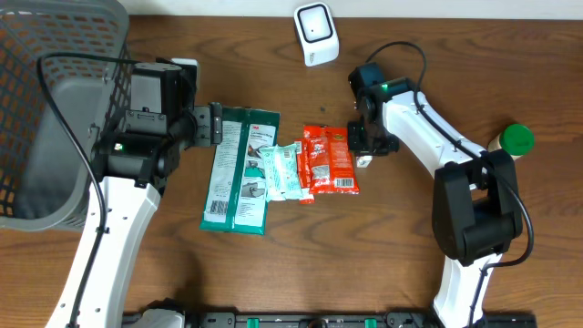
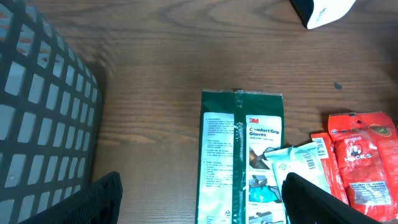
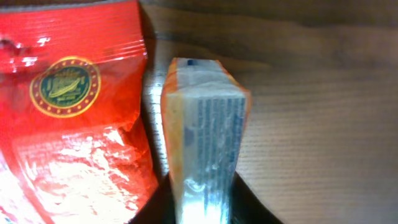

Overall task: Scan the item barcode
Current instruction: 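Lift the orange box up toward the white scanner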

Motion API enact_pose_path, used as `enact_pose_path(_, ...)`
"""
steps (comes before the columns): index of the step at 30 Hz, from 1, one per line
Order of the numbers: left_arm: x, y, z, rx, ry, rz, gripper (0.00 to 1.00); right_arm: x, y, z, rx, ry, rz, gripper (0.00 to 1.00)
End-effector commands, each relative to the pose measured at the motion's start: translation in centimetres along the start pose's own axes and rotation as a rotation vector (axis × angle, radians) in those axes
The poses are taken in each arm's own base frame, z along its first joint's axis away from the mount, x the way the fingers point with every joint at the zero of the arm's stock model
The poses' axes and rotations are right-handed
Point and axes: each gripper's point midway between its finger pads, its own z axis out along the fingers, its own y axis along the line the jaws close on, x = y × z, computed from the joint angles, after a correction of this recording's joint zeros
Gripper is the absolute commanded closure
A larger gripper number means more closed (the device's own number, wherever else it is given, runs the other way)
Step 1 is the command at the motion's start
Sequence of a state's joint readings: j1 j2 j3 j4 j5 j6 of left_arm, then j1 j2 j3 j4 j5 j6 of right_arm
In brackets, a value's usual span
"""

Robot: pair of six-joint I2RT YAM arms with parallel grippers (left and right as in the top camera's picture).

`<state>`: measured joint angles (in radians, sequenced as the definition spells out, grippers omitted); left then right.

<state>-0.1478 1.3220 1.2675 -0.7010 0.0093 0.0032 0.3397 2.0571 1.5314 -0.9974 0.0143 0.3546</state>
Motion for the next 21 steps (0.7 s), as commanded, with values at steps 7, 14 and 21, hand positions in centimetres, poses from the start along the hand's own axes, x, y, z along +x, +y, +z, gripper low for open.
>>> enact_pose_path(7, 0.0, 0.1, 0.1, -0.006, 0.004, -0.005, 0.18, -2.4, 0.8, -3.8, -0.033, -0.11, -0.071, 0.86)
enact_pose_path(14, 0.0, 0.1, 0.1, -0.006, 0.004, -0.005, 0.18, -4.8, 1.5, -16.0, -0.091, -0.3, -0.097, 0.9)
enact_pose_path(21, 0.0, 0.1, 0.1, -0.006, 0.004, -0.005, 0.18, -4.8, 1.3, -28.2, -0.147, -0.491, -0.109, 0.95)
